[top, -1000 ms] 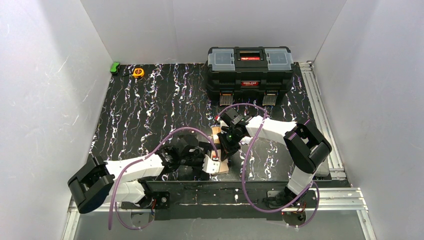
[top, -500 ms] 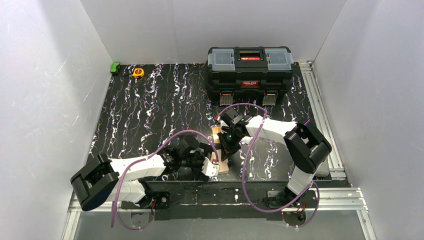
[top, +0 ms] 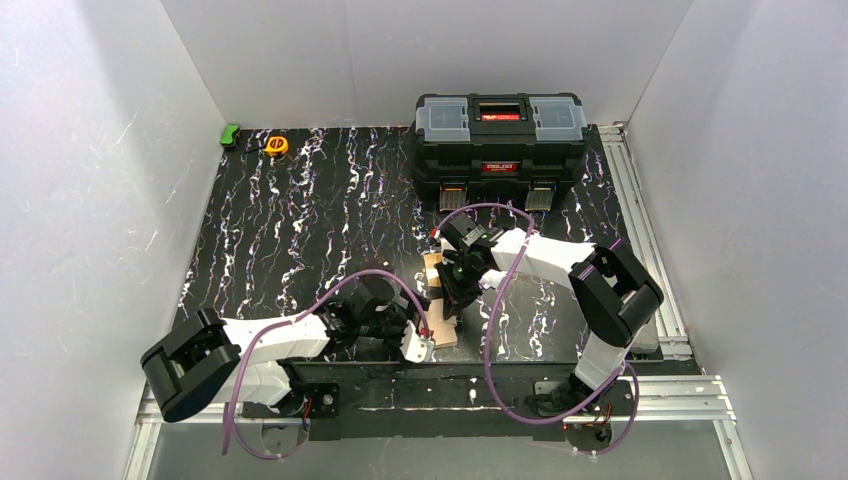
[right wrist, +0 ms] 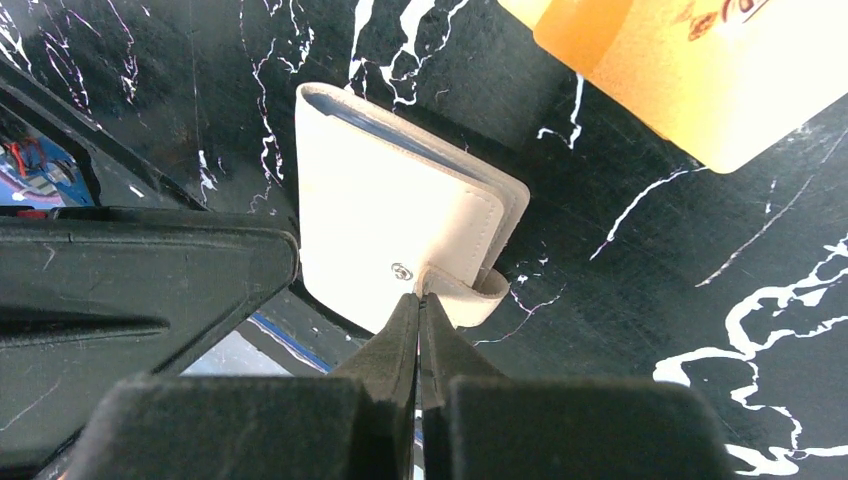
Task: Put the credit cards into the card holder
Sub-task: Close the card holder at the center of the board.
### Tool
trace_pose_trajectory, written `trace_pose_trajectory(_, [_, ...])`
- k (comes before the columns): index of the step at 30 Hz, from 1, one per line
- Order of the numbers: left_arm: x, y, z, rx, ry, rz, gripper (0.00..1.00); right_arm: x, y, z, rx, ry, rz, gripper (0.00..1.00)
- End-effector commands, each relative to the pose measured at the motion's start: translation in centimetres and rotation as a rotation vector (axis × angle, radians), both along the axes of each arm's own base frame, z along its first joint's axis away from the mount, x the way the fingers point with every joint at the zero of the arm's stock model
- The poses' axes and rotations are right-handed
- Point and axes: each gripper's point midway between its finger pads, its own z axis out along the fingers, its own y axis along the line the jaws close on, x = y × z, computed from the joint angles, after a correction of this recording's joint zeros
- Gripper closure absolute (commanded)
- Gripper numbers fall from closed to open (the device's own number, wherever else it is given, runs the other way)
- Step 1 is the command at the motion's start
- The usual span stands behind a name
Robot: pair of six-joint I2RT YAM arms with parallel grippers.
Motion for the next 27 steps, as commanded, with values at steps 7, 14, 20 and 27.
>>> trace_pose_trajectory(7, [-1.6,0.3,-1.2,0.044,0.026,-0.122,0.12,0.2,0.1,0.6,0.000,-0.017,0.002,0.99])
trace_pose_trajectory(14, [-2.3,0.4,-1.6,0.085,0.040,-0.237,0.28,0.0,0.3,1.1,0.017,-0.012,0.021,0.99])
trace_pose_trajectory(20, [-2.5,0.5,-1.9,0.098,0.037,-0.289,0.48,-0.3,0.4,1.1,0.035,0.005,0.031,0.99])
trace_pose_trajectory(27, [-3.0,0.9,-2.5,0.136,0.017,-0.364,0.46,-0.6,0.9,1.5,0.068,0.020,0.053,0.99])
